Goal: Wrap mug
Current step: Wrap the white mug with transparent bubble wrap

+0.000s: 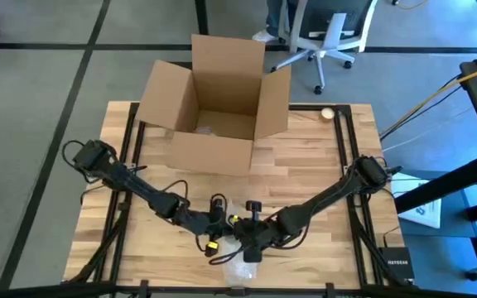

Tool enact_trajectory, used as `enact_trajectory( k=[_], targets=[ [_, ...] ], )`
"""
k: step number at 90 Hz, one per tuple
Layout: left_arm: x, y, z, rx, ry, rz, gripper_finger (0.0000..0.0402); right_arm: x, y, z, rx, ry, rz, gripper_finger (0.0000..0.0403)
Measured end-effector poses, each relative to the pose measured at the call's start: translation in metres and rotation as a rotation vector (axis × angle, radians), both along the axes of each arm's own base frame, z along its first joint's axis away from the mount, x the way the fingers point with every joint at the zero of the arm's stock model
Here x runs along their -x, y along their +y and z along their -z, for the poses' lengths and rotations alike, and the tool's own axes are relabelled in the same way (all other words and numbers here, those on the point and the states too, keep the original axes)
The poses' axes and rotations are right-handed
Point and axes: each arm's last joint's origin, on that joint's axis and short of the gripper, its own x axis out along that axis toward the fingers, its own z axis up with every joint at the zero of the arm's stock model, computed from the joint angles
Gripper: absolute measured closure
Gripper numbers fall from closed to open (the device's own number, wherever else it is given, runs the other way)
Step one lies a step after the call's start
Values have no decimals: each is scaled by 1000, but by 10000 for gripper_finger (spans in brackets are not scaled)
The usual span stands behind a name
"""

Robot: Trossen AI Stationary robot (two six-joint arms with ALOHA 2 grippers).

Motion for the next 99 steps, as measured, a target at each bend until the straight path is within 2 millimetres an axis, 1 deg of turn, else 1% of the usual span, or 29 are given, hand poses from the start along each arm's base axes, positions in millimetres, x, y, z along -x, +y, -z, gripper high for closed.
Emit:
enact_trajectory(
  k=[10, 15, 36, 43, 49, 52, 58, 74, 84, 99],
  targets=[
    [-1, 0, 3, 5, 12, -6, 402, 1, 0, -3, -5, -2, -2, 398],
    [0, 0, 1, 2, 9, -5, 402, 1, 0, -9, -1, 5, -8, 398],
    [1, 1, 2, -4, 14, -6, 402, 0, 1, -52, 47, 45, -55, 398],
    [1, 1, 2, -6, 15, -7, 402, -1, 1, -61, 47, 27, -69, 398],
    [1, 1, 2, -6, 16, -7, 402, -3, 2, -64, 34, -3, -75, 398],
    [1, 1, 2, -7, 17, -7, 402, -4, 2, -62, 28, -1, -78, 398],
    [1, 1, 2, -9, 17, -9, 402, -10, 2, -51, -2, 15, -89, 398],
    [0, 0, 1, -16, 24, -12, 401, -27, 0, -8, -43, 125, -104, 398],
    [1, -2, -5, -26, 21, 4, 401, -32, -3, 5, -55, 168, -103, 398],
    [9, -3, -20, -41, 46, 11, 401, -36, -4, 8, -52, 145, -101, 398]
  ],
)
